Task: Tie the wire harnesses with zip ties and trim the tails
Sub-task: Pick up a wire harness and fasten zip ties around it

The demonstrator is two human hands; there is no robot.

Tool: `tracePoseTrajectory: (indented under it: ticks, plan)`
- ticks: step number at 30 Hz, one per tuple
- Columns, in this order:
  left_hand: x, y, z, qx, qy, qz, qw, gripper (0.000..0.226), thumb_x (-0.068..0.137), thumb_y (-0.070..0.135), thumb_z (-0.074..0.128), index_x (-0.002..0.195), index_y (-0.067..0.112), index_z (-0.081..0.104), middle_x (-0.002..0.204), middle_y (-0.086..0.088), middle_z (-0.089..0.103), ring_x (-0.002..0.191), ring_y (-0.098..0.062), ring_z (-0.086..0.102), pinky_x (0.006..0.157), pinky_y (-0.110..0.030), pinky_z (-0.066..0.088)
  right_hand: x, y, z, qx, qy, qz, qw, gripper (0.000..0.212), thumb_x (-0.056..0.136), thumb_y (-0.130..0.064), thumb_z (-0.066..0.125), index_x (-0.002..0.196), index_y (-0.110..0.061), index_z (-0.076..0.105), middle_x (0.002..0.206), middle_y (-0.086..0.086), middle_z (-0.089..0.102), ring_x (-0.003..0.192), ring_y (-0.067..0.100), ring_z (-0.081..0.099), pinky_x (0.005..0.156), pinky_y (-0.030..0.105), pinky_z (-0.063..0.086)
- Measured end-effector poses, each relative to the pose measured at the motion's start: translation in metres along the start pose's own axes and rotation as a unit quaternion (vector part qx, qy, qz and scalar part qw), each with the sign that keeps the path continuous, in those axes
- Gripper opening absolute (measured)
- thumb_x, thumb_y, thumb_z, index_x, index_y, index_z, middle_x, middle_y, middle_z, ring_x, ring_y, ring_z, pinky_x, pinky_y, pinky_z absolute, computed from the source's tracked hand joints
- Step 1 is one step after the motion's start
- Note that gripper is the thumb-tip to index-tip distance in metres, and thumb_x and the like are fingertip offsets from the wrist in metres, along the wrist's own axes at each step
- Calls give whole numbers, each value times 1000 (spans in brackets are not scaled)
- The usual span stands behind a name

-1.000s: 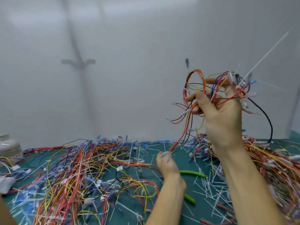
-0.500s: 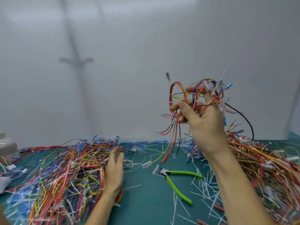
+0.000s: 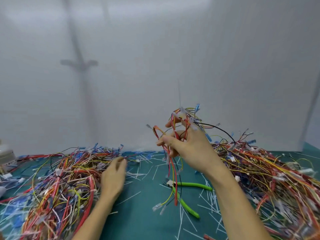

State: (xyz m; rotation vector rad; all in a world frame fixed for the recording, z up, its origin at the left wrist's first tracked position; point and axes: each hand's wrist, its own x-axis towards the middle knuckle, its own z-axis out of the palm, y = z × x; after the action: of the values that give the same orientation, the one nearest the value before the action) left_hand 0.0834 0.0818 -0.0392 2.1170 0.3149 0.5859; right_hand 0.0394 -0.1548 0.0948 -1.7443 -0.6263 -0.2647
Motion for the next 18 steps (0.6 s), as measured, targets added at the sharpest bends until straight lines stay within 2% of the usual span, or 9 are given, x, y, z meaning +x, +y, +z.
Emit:
tracePoseTrajectory:
  ticks: [2,4,6,8,10,13,15,18]
  plan:
    - [-5,27,12,162,-4,5,987,32,100,35,45,126,25,60,122,-5,67,108,-26,62,89,-36,46,0,1,1,-8,-12,3,1000,19,87,-11,68,94,-25,57,69,-2,74,50,12,60,56,22,51]
    - [-9,59,19,205,19,29,978,30,98,37,42,121,27,59,115,-3,68,103,-28,64,79,-35,45,0,4,2,-38,-12,1,999,12,87,-15,69,93,-23,62,62,-6,70,50,10,63,54,16,48]
    - [-9,88,19,176,34,84,980,23,98,36,45,112,27,61,102,2,70,97,-27,64,71,-31,41,1,6,1,-63,-4,-1,998,9,87,-20,69,95,-18,66,62,-4,69,52,9,65,57,19,50]
    - [-8,113,13,71,15,145,987,14,97,26,52,98,23,65,77,12,66,82,-23,63,63,-27,39,2,7,0,-45,0,-1,999,10,87,-20,69,96,-17,66,69,2,71,53,11,62,59,29,53]
    - [-7,134,2,-47,-28,172,984,18,94,11,52,90,17,69,68,11,65,68,-17,61,61,-27,44,2,4,-2,-29,-5,-15,999,2,89,-19,68,88,-18,67,70,1,72,50,10,55,51,32,51]
    - [-12,148,-21,-110,-166,205,958,33,95,-6,48,98,22,66,76,4,70,64,-9,66,61,-25,51,1,-1,-6,15,1,-34,999,16,96,-26,62,85,-15,65,70,9,71,41,11,43,47,31,41]
    - [-15,149,-36,-79,-283,209,933,44,95,-13,45,109,26,62,98,0,73,80,-9,72,69,-25,57,0,-4,-11,71,1,-23,997,27,102,-32,50,93,-13,66,73,12,72,37,13,36,46,28,36]
    - [-17,144,-53,-15,-389,190,901,56,98,-12,43,131,33,53,124,4,67,104,-12,70,92,-30,54,-1,-8,-16,123,-12,-13,992,28,105,-19,40,107,-7,65,80,12,74,36,13,36,43,23,36]
